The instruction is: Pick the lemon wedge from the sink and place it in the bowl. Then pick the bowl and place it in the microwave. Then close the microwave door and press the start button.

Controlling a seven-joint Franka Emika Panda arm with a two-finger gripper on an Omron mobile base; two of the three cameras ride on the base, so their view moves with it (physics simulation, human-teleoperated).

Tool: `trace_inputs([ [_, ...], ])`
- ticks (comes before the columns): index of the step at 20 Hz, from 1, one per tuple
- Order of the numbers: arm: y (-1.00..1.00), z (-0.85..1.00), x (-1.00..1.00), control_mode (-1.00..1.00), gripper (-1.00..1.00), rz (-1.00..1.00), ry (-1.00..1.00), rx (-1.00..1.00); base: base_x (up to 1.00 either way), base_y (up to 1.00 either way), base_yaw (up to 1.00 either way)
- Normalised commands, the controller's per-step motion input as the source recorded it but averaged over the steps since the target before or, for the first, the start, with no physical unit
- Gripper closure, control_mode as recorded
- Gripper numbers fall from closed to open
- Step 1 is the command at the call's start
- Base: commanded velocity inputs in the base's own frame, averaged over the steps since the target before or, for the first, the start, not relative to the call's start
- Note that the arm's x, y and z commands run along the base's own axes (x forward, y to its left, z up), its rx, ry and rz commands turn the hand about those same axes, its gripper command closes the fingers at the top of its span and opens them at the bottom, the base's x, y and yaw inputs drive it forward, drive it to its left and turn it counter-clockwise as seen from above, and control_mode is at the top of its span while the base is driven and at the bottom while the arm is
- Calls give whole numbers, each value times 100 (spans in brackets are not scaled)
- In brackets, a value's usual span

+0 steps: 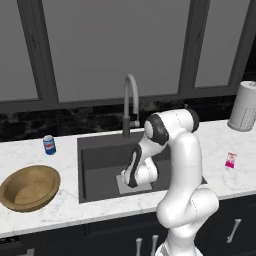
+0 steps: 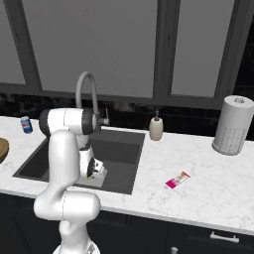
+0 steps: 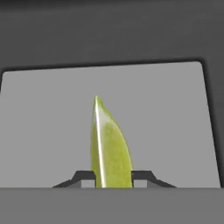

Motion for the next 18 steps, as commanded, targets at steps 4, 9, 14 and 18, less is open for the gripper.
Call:
trace_inputs([
  [4,-34,47,-37,-100,100,0,-13,7,0,0,0],
  [9,-19,78,-2,-100,100,0,-31,9,0,0,0],
  [14,-31,91,-8,-100,100,0,-25,8,0,0,0],
  [18,-48,100,-21,-100,100,0,-14,7,0,0,0],
])
